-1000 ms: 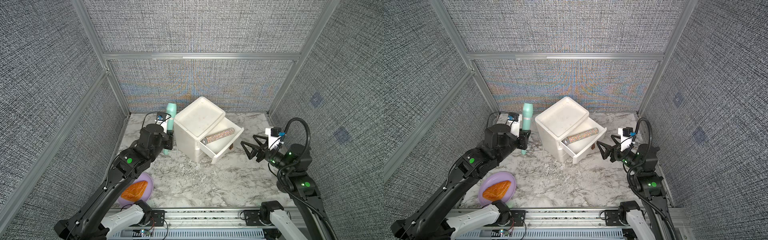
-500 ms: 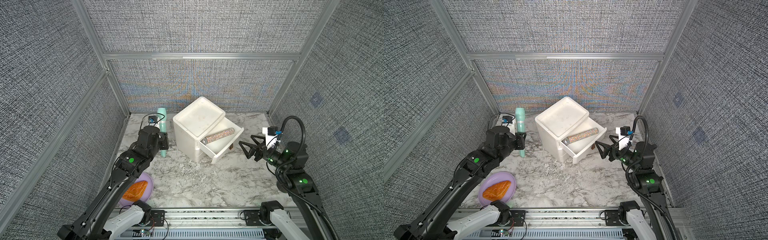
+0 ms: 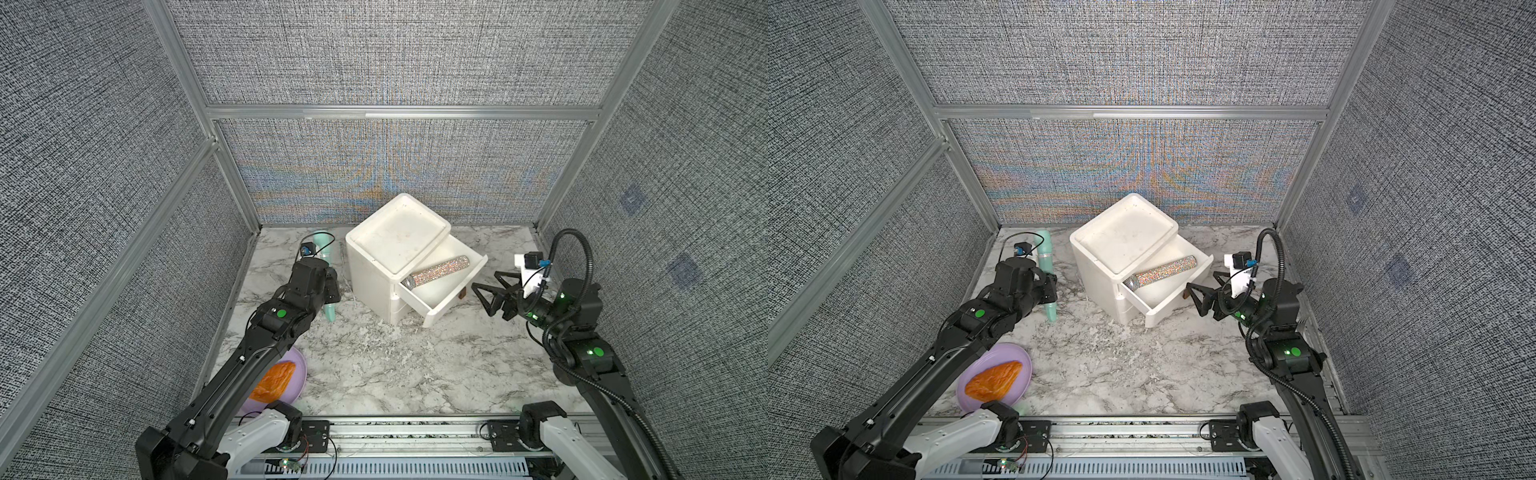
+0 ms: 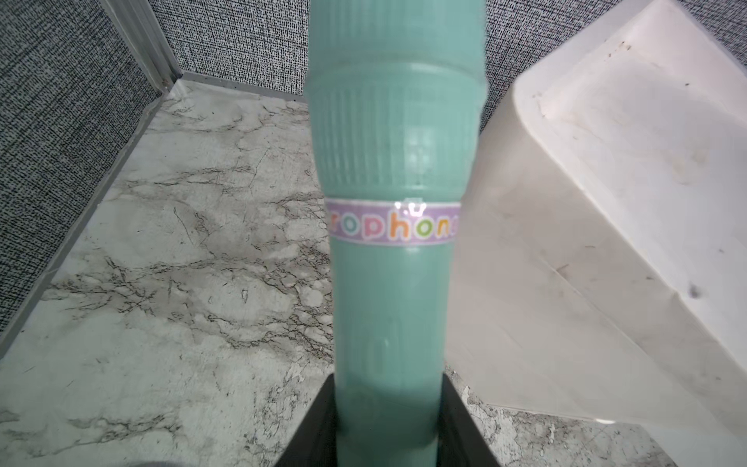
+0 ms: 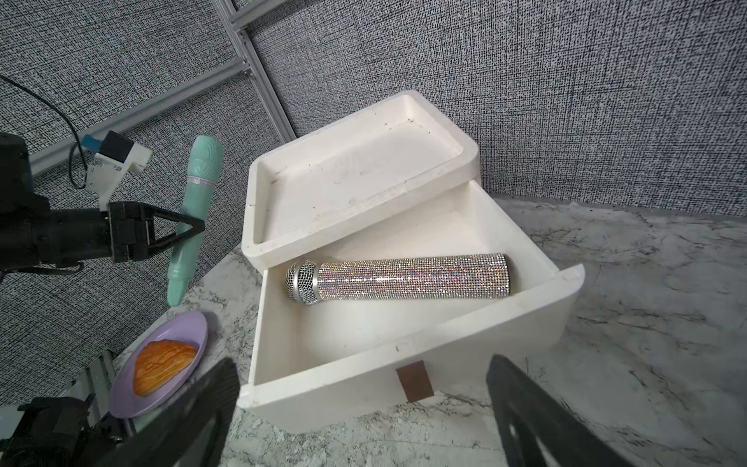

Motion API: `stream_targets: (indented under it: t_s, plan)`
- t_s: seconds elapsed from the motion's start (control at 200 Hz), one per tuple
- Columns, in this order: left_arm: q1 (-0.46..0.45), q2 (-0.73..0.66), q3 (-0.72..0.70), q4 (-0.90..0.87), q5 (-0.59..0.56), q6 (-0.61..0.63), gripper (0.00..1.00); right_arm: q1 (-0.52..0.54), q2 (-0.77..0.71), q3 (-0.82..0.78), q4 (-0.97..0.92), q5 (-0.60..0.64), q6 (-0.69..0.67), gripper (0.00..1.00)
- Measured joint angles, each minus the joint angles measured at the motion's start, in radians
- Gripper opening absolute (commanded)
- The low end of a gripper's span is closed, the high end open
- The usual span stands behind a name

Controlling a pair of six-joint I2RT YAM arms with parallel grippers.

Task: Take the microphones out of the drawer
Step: Place the microphone at the center of the board.

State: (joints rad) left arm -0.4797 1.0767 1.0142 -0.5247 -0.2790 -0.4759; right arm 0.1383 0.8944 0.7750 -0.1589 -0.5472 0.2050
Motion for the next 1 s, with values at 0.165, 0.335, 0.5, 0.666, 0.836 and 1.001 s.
stream_targets:
  t_s: [0.165, 0.335, 0.5, 0.666, 0.836, 1.001]
  plan:
    - [0.005, 0.044, -0.018, 0.003, -0.034, -0.031, 0.00, 0.006, 0.019, -0.002, 0.018, -0.007, -0.005, 0.98]
    - [0.016, 0.068, -0.061, 0.014, -0.035, -0.055, 0.00, 0.012, 0.024, -0.003, 0.023, -0.011, -0.006, 0.98]
    - [0.027, 0.068, -0.130, 0.052, -0.032, -0.084, 0.00, 0.018, 0.025, -0.003, 0.042, -0.011, -0.005, 0.98]
    - [0.045, 0.074, -0.181, 0.060, -0.035, -0.121, 0.00, 0.025, 0.024, -0.003, 0.054, -0.011, -0.004, 0.98]
    - [0.086, 0.122, -0.213, 0.060, -0.029, -0.158, 0.00, 0.035, 0.018, -0.003, 0.058, -0.010, 0.003, 0.98]
    - [0.100, 0.213, -0.222, 0.085, 0.024, -0.167, 0.00, 0.045, 0.013, -0.003, 0.056, -0.009, 0.006, 0.98]
